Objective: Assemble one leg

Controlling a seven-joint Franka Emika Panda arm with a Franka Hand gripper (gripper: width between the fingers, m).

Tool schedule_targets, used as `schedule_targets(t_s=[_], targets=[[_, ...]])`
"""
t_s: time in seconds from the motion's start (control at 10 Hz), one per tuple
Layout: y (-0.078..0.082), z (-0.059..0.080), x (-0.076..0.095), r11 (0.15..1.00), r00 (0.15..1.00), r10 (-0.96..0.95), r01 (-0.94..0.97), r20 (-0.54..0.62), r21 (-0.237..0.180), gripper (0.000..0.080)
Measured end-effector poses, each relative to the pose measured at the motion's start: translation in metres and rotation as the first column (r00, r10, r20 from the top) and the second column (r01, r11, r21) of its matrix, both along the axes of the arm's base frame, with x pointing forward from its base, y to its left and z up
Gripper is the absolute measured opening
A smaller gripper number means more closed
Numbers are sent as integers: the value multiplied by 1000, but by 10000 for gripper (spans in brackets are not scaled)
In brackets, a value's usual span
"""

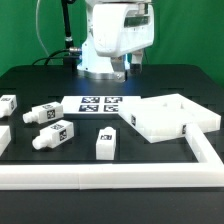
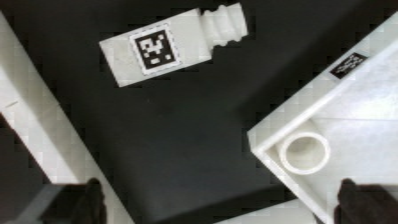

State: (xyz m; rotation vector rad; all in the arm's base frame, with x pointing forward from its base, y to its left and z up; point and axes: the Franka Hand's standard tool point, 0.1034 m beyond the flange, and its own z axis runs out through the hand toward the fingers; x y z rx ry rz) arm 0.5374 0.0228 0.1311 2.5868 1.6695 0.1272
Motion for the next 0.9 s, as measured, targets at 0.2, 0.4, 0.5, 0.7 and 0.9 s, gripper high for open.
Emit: schedule_targets(t_s=[0.2,0.4,0.5,0.7,0.9], targets=[[0,0,0,1000,1000,0,0,0,0,649],[8,-2,0,1000,1000,6,-6,-3,6,649],[-1,-6,9,998,998,-66,66,0,23,649],[-10,-18,24,949,949,-312,313,-37,40,649],[-29,-29,35,932,923,-357,362,-144,13,649]])
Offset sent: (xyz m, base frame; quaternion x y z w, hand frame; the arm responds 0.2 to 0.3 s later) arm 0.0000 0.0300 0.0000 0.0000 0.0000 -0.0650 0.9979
